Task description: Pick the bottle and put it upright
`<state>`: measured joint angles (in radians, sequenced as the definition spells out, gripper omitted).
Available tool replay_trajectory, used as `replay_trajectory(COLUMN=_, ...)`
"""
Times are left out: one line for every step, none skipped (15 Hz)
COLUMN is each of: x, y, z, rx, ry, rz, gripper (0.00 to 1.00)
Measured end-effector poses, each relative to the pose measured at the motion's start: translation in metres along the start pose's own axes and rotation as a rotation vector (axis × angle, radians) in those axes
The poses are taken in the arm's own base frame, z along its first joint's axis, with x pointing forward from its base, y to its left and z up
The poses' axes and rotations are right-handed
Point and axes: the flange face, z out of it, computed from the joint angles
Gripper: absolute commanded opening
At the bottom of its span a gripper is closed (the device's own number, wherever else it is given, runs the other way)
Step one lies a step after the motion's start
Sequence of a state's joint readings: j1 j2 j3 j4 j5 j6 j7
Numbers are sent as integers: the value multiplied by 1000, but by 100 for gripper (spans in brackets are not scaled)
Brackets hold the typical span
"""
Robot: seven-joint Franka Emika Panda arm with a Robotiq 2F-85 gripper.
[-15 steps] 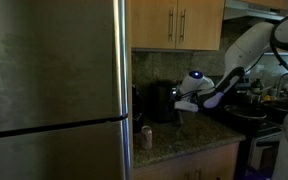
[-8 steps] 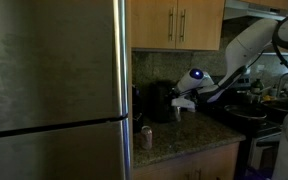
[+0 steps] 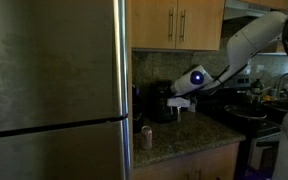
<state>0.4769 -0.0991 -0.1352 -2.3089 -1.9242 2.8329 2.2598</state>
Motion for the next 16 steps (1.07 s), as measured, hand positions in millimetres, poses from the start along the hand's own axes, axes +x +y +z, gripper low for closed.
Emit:
replay_trajectory(x=0, y=1, z=1, rx=-2, ry=0, rz=1, gripper=52)
replay_trajectory(x=1, y=2, z=1, rx=-3, ry=1, rz=1, gripper=27)
replay_trajectory(x=1, y=2, z=1, rx=-3, ry=0, rz=1, gripper=27)
replay_trajectory(x=1, y=2, z=1, rx=-3, ry=0, rz=2, gripper=27)
replay_trajectory(x=0, y=2, z=1, rx=-3, ry=1, rz=0, gripper=27)
replay_trajectory(x=0, y=2, z=1, rx=1, ry=4, rz=-7, gripper=27)
replay_trajectory(x=0, y=1, z=0, rx=5, ry=10, rz=-16, gripper=27)
replay_trajectory(x=1, y=2, z=0, rx=11, ry=20, rz=-32, gripper=27)
replay_trajectory(x=2, y=2, z=0, rx=19, ry=33, rz=-52, gripper=27)
replay_trajectory(x=3, y=2, z=0, rx=28, ry=53, rz=-79, gripper=27)
replay_trajectory(x=6, y=2, z=1, rx=39, ry=82, rz=-105, gripper=27)
replay_trajectory(x=9, y=2, z=1, rx=51, ry=115, rz=-129, gripper=27)
replay_trajectory(x=11, y=1, z=2, rx=60, ry=151, rz=-145, gripper=27)
replay_trajectory(x=13, y=1, z=3, rx=64, ry=181, rz=-154, gripper=27)
replay_trajectory(x=14, y=1, z=4, rx=62, ry=206, rz=-149, gripper=52)
replay_trajectory(x=16, y=0, z=5, rx=58, ry=230, rz=-135, gripper=52)
